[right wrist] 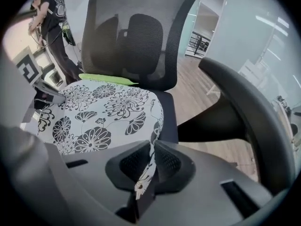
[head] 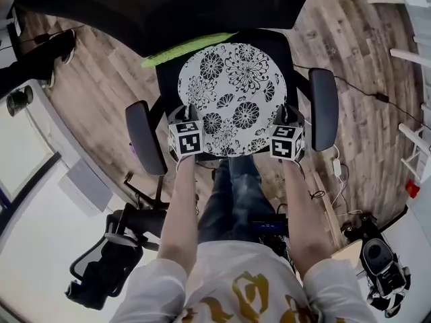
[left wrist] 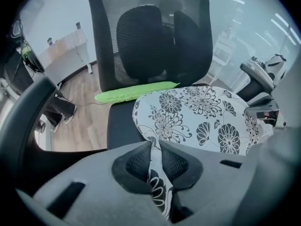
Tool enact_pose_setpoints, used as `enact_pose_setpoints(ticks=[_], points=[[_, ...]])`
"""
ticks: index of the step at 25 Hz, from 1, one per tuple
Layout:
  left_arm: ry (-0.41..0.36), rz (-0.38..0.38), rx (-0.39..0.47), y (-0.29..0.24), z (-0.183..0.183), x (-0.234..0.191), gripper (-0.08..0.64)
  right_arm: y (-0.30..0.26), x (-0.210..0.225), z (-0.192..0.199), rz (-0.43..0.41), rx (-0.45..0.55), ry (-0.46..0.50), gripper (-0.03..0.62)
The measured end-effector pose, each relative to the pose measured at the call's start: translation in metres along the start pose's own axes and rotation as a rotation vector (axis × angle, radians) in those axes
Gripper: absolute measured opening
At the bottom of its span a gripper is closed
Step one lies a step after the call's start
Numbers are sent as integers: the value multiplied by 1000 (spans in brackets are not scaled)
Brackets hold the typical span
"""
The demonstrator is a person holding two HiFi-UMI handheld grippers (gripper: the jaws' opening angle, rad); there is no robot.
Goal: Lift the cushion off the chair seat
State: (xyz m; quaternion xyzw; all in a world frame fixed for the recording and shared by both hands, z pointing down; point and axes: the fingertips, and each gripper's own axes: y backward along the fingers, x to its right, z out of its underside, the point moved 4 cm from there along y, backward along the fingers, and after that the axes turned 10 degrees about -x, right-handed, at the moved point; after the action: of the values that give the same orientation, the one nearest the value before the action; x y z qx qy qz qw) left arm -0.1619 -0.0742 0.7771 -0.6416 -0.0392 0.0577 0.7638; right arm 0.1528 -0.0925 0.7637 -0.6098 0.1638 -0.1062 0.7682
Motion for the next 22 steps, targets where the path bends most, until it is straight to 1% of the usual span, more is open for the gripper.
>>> enact_pose_setpoints(ticks=[6, 7, 8, 9, 10, 11, 12, 16, 18, 19, 22], points=[[55, -5, -35, -12, 6, -3, 31, -10, 1, 5, 27, -45, -1, 26], [62, -23, -53, -14, 8, -5, 42, -12, 1, 5, 35, -54, -2, 28], [67, -49, -73, -16, 10, -7, 91, -13, 1, 5, 39, -64, -8, 28], [69, -74, -87, -16, 12, -8, 123, -15, 1, 6, 35, -77, -20, 36], [70, -89, -92, -16, 13, -9, 145, -16, 1, 7, 28, -90, -40, 60], [74, -93, -90, -14, 13, -9, 160, -18, 1, 7, 22, -99, -63, 98], [78, -91, -85, -13, 13, -9, 166, -18, 2, 6, 22, -104, -81, 114], [79, -91, -60, -5, 10, -8, 178, -13, 2, 2, 39, -93, -86, 137], [93, -89, -65, -5, 10, -7, 218, -12, 1, 3, 32, -103, -94, 161], [100, -86, -71, -6, 10, -7, 252, -12, 0, 4, 28, -106, -99, 164], [103, -88, -71, -4, 10, -8, 267, -9, -4, 4, 19, -103, -97, 166]])
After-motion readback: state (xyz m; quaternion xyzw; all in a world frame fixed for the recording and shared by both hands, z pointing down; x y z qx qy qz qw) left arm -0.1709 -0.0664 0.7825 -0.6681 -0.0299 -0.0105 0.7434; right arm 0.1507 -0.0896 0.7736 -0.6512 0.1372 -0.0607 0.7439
